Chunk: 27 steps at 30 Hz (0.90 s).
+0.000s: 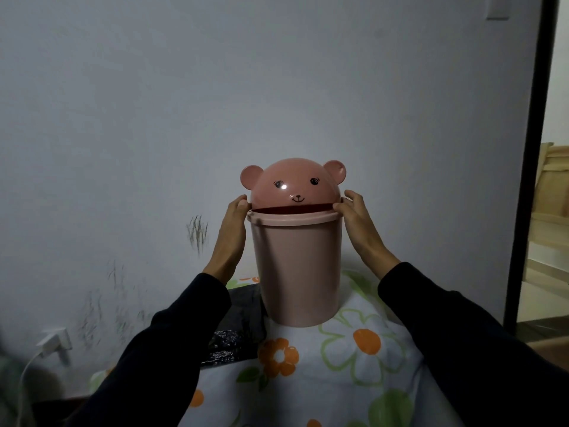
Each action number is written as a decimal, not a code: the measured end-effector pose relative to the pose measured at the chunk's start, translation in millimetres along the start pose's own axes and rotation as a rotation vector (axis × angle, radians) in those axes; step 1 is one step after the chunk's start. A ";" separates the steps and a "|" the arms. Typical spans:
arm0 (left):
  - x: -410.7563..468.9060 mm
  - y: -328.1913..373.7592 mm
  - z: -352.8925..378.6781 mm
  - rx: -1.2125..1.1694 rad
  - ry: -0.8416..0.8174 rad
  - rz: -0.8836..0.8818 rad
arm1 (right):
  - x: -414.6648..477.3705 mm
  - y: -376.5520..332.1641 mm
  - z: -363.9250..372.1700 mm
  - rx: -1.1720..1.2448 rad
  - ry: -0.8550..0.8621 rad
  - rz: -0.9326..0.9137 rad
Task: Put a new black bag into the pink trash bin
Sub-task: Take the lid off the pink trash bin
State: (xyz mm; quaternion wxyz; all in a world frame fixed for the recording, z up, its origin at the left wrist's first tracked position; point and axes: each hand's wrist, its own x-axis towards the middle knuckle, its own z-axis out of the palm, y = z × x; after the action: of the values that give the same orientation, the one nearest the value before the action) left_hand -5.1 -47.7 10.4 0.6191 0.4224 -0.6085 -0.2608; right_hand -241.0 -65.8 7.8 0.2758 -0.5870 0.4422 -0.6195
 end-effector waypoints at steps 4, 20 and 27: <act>1.9 5.4 1.5 -0.037 -0.013 0.003 | 0.3 -2.0 -1.0 0.003 -0.002 -0.007; 22.5 10.5 3.5 0.030 -0.067 -0.005 | 3.2 -10.7 4.1 -0.151 -0.072 -0.068; 29.4 9.5 9.6 0.057 -0.151 -0.035 | 6.1 -12.3 11.1 -0.288 -0.071 -0.033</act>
State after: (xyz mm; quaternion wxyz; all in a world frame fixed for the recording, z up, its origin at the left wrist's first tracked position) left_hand -12.7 -69.5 33.1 0.5545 0.4295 -0.6531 -0.2856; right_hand -229.0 -67.9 20.5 0.1940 -0.6491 0.5070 -0.5329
